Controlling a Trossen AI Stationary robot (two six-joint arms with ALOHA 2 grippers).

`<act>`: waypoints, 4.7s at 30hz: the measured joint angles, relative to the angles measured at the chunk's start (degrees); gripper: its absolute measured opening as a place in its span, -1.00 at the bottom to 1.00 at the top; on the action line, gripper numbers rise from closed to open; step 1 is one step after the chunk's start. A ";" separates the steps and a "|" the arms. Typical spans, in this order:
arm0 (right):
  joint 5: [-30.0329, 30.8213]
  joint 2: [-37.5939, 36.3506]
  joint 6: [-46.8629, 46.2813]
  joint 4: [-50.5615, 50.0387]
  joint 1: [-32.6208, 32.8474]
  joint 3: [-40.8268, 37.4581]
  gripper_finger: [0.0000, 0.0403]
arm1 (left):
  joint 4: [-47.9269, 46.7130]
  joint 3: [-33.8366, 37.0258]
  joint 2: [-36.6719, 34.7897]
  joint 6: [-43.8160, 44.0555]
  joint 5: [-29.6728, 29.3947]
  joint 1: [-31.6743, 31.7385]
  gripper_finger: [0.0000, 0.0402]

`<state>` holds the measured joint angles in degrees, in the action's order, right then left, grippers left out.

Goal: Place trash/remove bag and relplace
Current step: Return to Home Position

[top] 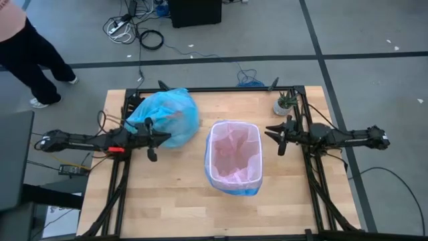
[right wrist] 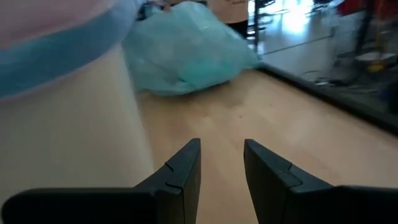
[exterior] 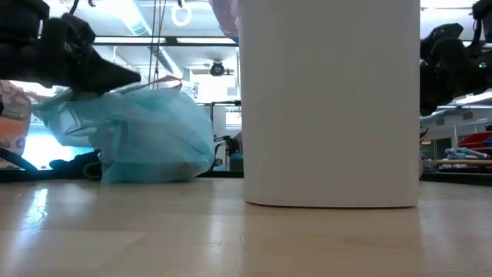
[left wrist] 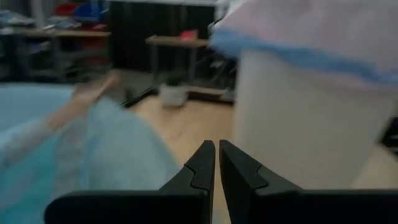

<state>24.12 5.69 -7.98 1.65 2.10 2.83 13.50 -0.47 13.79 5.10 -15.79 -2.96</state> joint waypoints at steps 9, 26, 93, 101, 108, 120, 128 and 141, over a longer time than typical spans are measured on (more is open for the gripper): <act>-19.95 0.01 -8.77 3.40 -3.36 0.00 -0.45 | 8.73 0.02 -0.03 -0.27 14.58 3.74 -0.84; -11.29 -0.28 2.71 -10.75 -3.43 11.34 -0.45 | -18.84 -10.85 -13.74 -4.71 13.74 3.74 -0.84; -30.43 8.53 -2.91 6.54 -14.20 -2.32 -0.45 | -12.60 0.02 -10.89 -2.14 18.57 6.65 -0.84; -30.34 8.55 -2.65 7.73 -14.20 -2.34 -0.45 | -13.00 0.04 -10.00 -1.49 15.67 6.62 -0.84; -30.21 8.55 -2.58 7.74 -14.20 -2.34 -0.45 | -12.77 0.04 -10.02 -0.30 15.58 6.62 -0.84; -30.19 8.55 -2.50 7.72 -14.20 -2.36 -0.45 | -12.58 0.06 -10.02 -0.30 15.58 6.62 -0.84; -30.19 8.55 -2.52 7.73 -14.20 -2.36 -0.45 | -12.56 0.07 -10.02 -0.30 15.58 6.62 -0.84; -30.19 8.55 -2.52 7.74 -14.20 -2.38 -0.45 | -12.55 0.07 -10.02 -0.30 15.58 6.62 -0.84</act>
<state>-6.07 14.24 -10.50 9.39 -12.10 0.45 0.95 -0.40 3.77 4.80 -0.21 3.66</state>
